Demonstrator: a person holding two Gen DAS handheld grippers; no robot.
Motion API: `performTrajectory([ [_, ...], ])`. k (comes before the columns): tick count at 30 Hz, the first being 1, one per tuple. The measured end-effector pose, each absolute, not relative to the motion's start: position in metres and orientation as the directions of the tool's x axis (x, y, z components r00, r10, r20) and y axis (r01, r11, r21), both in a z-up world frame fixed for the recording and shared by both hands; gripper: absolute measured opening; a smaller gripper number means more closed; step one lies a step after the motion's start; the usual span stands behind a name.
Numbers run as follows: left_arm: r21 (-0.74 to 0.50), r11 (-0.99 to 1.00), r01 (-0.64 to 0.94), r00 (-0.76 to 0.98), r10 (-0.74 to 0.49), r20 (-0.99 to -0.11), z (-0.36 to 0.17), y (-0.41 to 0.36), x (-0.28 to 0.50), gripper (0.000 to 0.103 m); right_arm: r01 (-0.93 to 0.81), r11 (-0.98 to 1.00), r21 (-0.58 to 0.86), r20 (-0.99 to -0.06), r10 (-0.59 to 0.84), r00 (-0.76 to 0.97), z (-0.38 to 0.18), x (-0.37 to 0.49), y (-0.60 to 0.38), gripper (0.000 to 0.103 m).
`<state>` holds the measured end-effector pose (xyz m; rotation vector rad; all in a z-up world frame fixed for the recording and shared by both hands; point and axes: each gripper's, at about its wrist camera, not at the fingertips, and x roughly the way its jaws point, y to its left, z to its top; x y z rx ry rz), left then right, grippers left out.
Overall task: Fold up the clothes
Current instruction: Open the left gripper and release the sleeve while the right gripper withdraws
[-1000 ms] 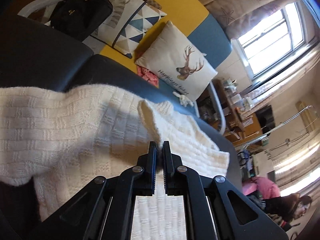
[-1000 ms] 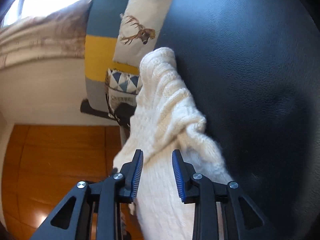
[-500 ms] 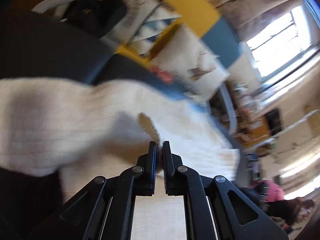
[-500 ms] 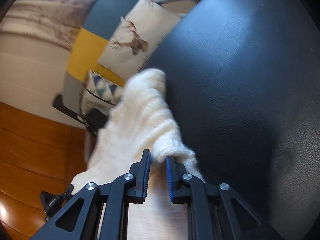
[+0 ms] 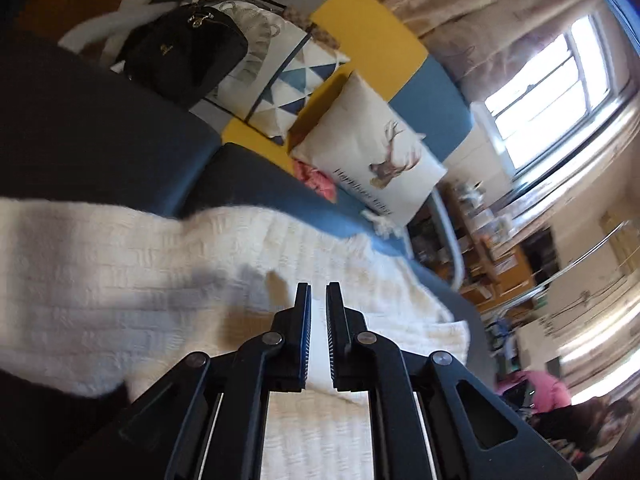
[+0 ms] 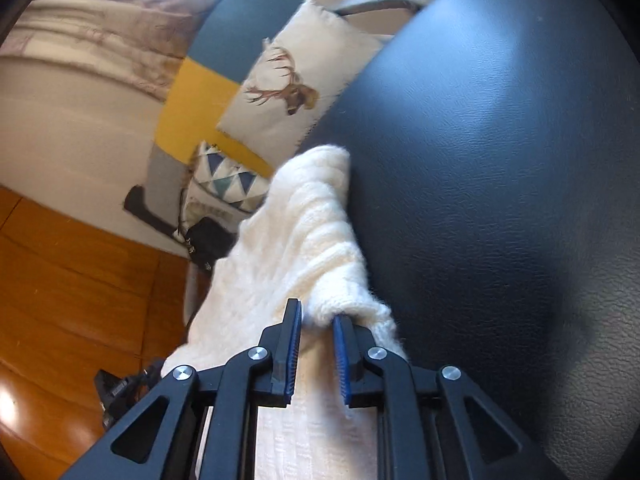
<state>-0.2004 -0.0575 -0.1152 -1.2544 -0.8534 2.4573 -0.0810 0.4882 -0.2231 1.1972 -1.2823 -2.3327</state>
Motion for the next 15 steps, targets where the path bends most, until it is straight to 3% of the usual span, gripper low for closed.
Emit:
performTrajectory([
  [4,-0.521,-0.836,0.172,-0.456,0.402,-0.794,-0.16,-0.069,-0.209,0.007,-0.207,-0.526,0.825,-0.532,-0.597,-0.601,-0.237,-0.08,0.491,0.02],
  [6,-0.579,-0.797,0.17,-0.483,0.445,-0.754,-0.159,-0.077,-0.208,0.007,-0.215,-0.505,0.836,-0.522,-0.61,-0.597,-0.235,-0.076,0.497,0.026],
  [9,-0.613,-0.777,0.146,-0.506,0.474,-0.721,-0.15,-0.08,-0.213,0.018,-0.206,-0.55,0.809,-0.552,-0.594,-0.585,-0.222,-0.068,0.504,0.027],
  [15,-0.55,-0.828,0.109,-0.434,0.458,-0.776,-0.151,-0.06,-0.244,0.02,-0.178,-0.652,0.737,-0.616,-0.54,-0.574,-0.2,-0.053,0.508,0.031],
])
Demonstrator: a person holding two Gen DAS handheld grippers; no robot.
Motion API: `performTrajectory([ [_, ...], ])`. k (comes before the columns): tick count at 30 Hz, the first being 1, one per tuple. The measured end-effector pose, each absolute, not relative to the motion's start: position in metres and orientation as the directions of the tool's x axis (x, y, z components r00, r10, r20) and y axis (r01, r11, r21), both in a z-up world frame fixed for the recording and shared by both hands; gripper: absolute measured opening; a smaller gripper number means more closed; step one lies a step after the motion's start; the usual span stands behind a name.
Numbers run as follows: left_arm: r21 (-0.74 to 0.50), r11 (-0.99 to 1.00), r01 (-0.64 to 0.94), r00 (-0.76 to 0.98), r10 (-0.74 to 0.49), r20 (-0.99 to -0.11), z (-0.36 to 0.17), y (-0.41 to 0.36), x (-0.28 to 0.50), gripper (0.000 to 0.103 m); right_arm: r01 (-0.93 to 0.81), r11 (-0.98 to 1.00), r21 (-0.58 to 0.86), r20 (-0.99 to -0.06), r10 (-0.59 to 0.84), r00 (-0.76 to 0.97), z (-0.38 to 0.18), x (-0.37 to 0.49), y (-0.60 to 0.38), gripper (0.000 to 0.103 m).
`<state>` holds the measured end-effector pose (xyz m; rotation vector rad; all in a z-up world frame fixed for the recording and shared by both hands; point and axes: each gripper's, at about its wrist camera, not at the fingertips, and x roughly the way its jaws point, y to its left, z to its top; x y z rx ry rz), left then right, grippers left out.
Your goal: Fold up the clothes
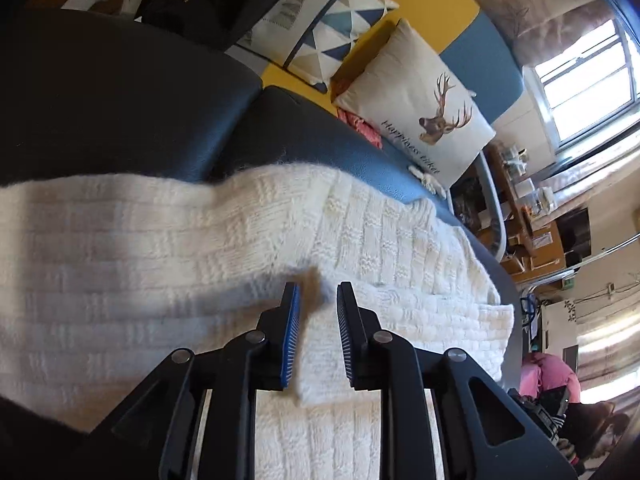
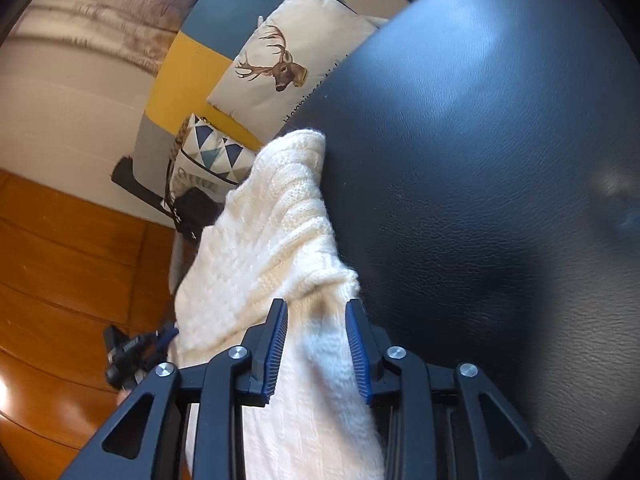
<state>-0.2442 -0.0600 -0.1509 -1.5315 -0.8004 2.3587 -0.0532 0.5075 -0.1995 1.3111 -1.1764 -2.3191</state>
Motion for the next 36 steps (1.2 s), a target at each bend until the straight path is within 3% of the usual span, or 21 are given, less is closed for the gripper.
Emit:
performTrajectory([
  [3,-0.522,-0.846,0.11,-0.404,0.441,-0.801,-0.155,-0.053,-0.251,0.02,-0.155,-0.671,0.725,-0.618,-0.534,-0.577,-0.192,-0.053,0.503,0.032],
  [4,-0.493,-0.864,0.102,-0.413,0.414,-0.811,-0.152,-0.05,-0.25,0.017,-0.144,-0.682,0.717,-0.621,-0.53,-0.577,-0.189,-0.053,0.501,0.032],
  [5,-0.464,-0.881,0.093,-0.424,0.387,-0.819,-0.149,-0.047,-0.249,0.005,-0.126,-0.702,0.701,-0.627,-0.522,-0.578,-0.185,-0.054,0.499,0.032],
  [7,-0.412,-0.91,0.048,-0.476,0.342,-0.81,-0.136,-0.038,-0.243,0.001,-0.093,-0.79,0.607,-0.672,-0.447,-0.591,-0.172,-0.057,0.489,0.029],
  [11,-0.392,-0.92,0.023,-0.635,0.289,-0.716,-0.092,-0.033,-0.219,0.001,-0.086,-0.87,0.485,-0.709,-0.334,-0.621,-0.149,-0.077,0.491,0.026],
  [15,-0.352,-0.934,0.057,-0.666,0.227,-0.711,-0.086,-0.041,-0.219,0.001,-0.088,-0.924,0.373,-0.739,-0.239,-0.63,-0.134,-0.122,0.494,0.028],
  [19,-0.332,-0.942,0.041,-0.581,0.248,-0.776,-0.112,-0.035,-0.228,0.001,-0.062,-0.914,0.401,-0.781,-0.306,-0.544,-0.15,-0.173,0.476,0.03],
  [24,-0.376,-0.927,-0.015,-0.57,0.317,-0.758,-0.111,-0.023,-0.22,0.001,-0.068,-0.937,0.342,-0.855,-0.28,-0.437,-0.182,-0.206,0.446,0.032],
  [26,-0.405,-0.914,-0.037,-0.581,0.349,-0.735,-0.103,-0.022,-0.217,0.001,-0.044,-0.953,0.3,-0.864,-0.252,-0.437,-0.186,-0.207,0.439,0.019],
  [30,-0.449,-0.888,-0.096,-0.648,0.399,-0.649,-0.071,-0.02,-0.204,0.002,0.031,-0.97,0.24,-0.816,-0.219,-0.535,-0.158,-0.192,0.441,0.012],
  [33,-0.385,-0.921,-0.067,-0.636,0.336,-0.694,-0.078,-0.015,-0.211,0.002,0.025,-0.985,0.169,-0.811,-0.153,-0.565,-0.155,-0.193,0.446,0.011],
  [36,-0.308,-0.951,0.034,-0.558,0.238,-0.795,-0.114,-0.017,-0.235,0.002,-0.02,-0.989,0.148,-0.859,-0.119,-0.499,-0.186,-0.212,0.453,0.007],
])
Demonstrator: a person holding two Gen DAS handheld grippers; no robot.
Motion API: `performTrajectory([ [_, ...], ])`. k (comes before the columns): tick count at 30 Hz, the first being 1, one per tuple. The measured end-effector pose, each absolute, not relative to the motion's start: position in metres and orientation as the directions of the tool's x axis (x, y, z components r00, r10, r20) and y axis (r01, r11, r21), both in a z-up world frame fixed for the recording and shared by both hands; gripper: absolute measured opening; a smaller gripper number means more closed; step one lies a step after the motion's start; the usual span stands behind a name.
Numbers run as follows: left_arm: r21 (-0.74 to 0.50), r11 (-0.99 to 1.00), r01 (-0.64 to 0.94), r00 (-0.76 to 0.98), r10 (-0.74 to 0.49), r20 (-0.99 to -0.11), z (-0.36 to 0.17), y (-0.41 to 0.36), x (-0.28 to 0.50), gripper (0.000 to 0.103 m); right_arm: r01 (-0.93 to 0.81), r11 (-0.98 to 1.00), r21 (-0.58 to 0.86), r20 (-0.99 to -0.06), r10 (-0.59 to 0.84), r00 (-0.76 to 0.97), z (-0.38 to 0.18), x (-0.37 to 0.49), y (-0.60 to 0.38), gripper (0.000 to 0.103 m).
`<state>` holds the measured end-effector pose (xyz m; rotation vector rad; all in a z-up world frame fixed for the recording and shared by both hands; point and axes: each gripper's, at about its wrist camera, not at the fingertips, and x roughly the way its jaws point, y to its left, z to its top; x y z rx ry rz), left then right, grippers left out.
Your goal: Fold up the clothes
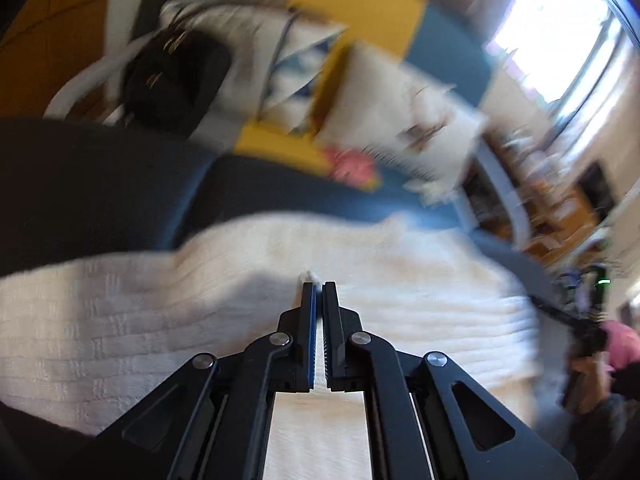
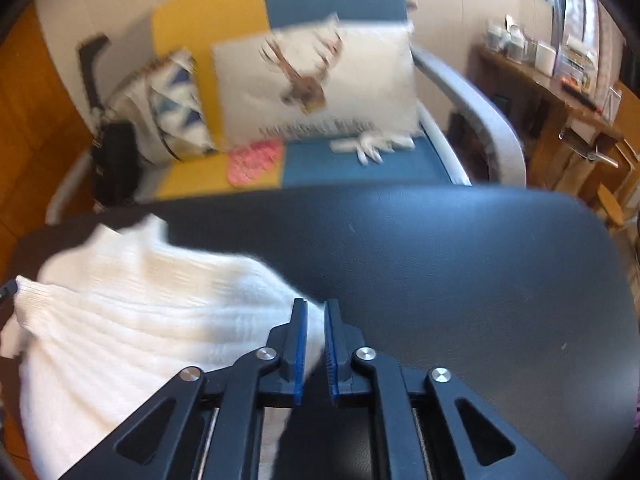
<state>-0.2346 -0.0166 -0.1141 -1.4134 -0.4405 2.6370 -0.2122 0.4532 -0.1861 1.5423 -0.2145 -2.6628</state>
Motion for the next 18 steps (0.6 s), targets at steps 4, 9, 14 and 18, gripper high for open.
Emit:
performTrajectory([
  [4,-0.338,-0.937,0.092,-0.506,0.249,-0.826,-0.136,-0.032,-0.24,0.004,-0.106,-0.949,0.296,-0.828,-0.2,-0.524,-0.185,-0.209,0.481,0.019],
  [9,-0.35,-0.932,0.09,-0.502,0.262,-0.825,-0.129,-0.041,-0.237,0.005,0.046,-0.824,0.565,-0.696,-0.506,-0.51,-0.167,-0.148,0.486,0.026],
  [14,-0.318,-0.945,0.072,-0.509,0.239,-0.827,-0.125,-0.032,-0.233,0.005,0.121,-0.88,0.459,-0.725,-0.449,-0.522,-0.173,-0.076,0.451,0.021],
  [18,-0.302,-0.951,0.068,-0.491,0.232,-0.84,-0.128,-0.027,-0.237,0.005,0.092,-0.882,0.463,-0.731,-0.438,-0.523,-0.192,-0.062,0.433,0.019],
])
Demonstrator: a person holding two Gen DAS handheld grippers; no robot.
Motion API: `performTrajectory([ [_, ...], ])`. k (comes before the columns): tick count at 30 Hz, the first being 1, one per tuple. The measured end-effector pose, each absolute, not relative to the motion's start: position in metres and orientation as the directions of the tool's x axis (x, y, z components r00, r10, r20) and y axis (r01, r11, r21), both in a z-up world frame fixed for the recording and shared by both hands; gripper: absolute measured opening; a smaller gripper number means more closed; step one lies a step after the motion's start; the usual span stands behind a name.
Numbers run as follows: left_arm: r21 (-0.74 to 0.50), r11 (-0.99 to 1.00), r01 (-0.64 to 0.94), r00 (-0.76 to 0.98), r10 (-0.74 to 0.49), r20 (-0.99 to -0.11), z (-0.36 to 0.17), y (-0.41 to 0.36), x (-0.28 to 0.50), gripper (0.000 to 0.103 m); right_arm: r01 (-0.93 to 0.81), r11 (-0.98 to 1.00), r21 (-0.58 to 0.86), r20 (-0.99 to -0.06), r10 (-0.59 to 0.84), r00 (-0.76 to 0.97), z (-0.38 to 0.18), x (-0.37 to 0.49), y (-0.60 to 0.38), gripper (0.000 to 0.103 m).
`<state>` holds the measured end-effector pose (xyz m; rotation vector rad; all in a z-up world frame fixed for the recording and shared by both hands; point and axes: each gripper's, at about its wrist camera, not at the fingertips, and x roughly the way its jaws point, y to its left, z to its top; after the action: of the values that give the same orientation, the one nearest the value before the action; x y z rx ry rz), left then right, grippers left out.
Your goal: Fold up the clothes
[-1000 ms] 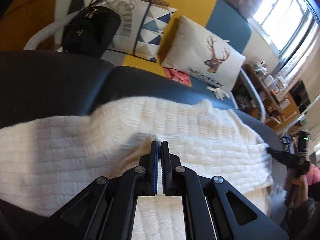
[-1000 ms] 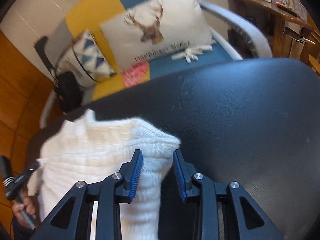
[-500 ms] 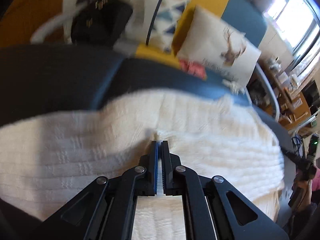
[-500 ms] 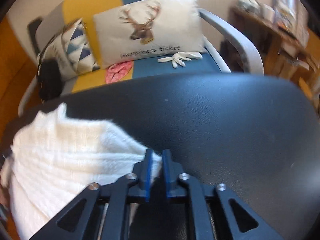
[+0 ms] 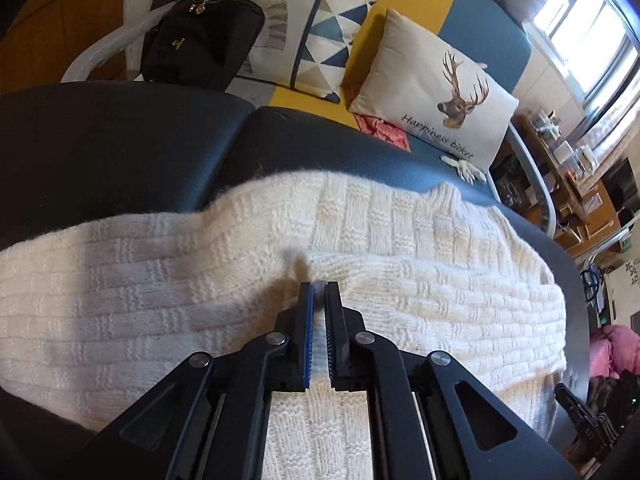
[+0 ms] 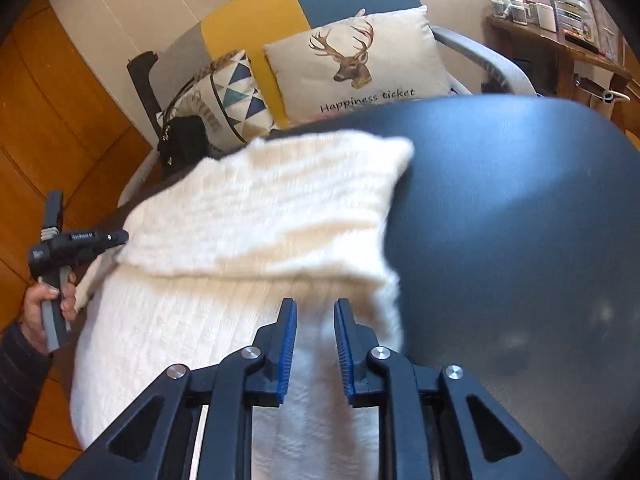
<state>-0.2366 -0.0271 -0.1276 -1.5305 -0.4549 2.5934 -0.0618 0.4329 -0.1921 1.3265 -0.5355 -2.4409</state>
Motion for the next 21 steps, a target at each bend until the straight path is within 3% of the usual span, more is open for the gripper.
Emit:
performTrajectory([
  [2,-0.31,-0.948,0.069,-0.482,0.241,-0.842,-0.128,-0.028,-0.238,0.006,0.035,-0.819,0.573,-0.691,-0.505,-0.516,-0.203,-0.066,0.439,0.028],
  [9,-0.33,-0.943,0.048,-0.456,0.273,-0.847,-0.129,-0.029,-0.236,0.013,-0.259,-0.414,0.873,-0.47,-0.569,-0.675,-0.249,-0.08,0.494,0.031],
  [11,-0.324,-0.946,0.034,-0.449,0.275,-0.85,-0.128,-0.029,-0.233,0.013,-0.259,-0.367,0.893,-0.438,-0.582,-0.686,-0.256,-0.084,0.498,0.017],
  [13,-0.361,-0.932,0.04,-0.446,0.307,-0.841,-0.127,-0.036,-0.228,0.014,-0.208,-0.354,0.912,-0.392,-0.599,-0.699,-0.25,-0.086,0.496,0.01],
  [17,-0.455,-0.885,0.1,-0.447,0.369,-0.815,-0.133,-0.061,-0.219,0.024,-0.163,-0.426,0.89,-0.412,-0.597,-0.689,-0.24,-0.094,0.491,0.01],
  [21,-0.522,-0.844,0.12,-0.404,0.439,-0.802,-0.143,-0.07,-0.215,0.024,-0.172,-0.436,0.883,-0.428,-0.601,-0.676,-0.241,-0.092,0.489,0.01],
])
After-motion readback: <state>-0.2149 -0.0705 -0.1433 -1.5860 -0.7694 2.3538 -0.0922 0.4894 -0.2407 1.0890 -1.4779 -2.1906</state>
